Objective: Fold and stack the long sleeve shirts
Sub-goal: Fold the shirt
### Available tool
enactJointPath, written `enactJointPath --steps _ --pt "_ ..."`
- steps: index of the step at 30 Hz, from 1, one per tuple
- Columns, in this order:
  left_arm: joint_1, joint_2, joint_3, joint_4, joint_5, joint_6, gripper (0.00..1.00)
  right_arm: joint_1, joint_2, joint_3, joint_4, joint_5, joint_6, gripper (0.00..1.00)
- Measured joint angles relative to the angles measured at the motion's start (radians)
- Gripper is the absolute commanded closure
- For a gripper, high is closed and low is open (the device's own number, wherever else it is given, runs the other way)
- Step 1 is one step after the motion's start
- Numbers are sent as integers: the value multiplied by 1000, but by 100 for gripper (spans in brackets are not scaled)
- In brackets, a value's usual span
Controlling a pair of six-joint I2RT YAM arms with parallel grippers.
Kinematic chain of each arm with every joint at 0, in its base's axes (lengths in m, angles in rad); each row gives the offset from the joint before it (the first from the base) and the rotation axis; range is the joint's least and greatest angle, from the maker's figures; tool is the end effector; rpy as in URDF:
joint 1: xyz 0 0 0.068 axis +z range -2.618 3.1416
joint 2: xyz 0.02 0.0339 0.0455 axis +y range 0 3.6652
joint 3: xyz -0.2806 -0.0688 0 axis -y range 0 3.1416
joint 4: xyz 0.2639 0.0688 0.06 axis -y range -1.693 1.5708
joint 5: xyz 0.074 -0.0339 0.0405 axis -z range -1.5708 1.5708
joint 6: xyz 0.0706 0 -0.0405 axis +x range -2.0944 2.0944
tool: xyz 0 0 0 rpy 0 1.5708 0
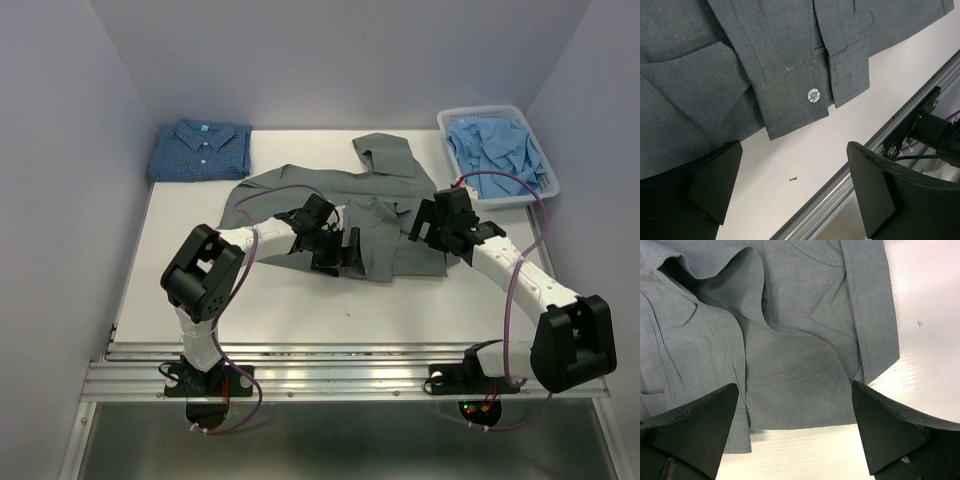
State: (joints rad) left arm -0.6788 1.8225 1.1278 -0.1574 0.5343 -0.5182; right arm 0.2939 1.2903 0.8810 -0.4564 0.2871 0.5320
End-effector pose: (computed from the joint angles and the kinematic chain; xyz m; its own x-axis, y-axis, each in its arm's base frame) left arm 0.3041 -0.2915 0.1610 -0.9058 0.1830 -0.3821 0.4059 0.6331 -0.6591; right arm 0.2931 0.0678 0.2252 -0.6800 0.3025 -0.6679 0.2817 0.9488 0.1429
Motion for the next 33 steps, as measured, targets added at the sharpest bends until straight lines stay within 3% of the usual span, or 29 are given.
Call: enactJointPath --steps 20,23,24,27,28,30,32,33 --pt "-5 138 118 56 60 -5 3 -27 32 -44 38 -32 -14 0" --pt "-8 138 118 55 59 -5 10 -31 32 -47 39 -32 -16 0" --pt "-11 138 118 52 58 -6 21 -31 32 -47 40 -32 -16 0" --pt "-16 142 118 43 58 -9 38 -31 32 -47 42 -32 -16 0" --pt "-19 144 118 40 58 -6 49 -31 32 -47 45 -32 -16 0" --pt "-24 147 118 33 58 -11 60 -33 32 -52 50 -32 -16 0" --pt "-29 151 119 29 59 -13 65 -35 32 -62 52 -32 -16 0" --pt "-29 154 121 27 60 -14 74 -37 32 -67 51 -32 -16 0"
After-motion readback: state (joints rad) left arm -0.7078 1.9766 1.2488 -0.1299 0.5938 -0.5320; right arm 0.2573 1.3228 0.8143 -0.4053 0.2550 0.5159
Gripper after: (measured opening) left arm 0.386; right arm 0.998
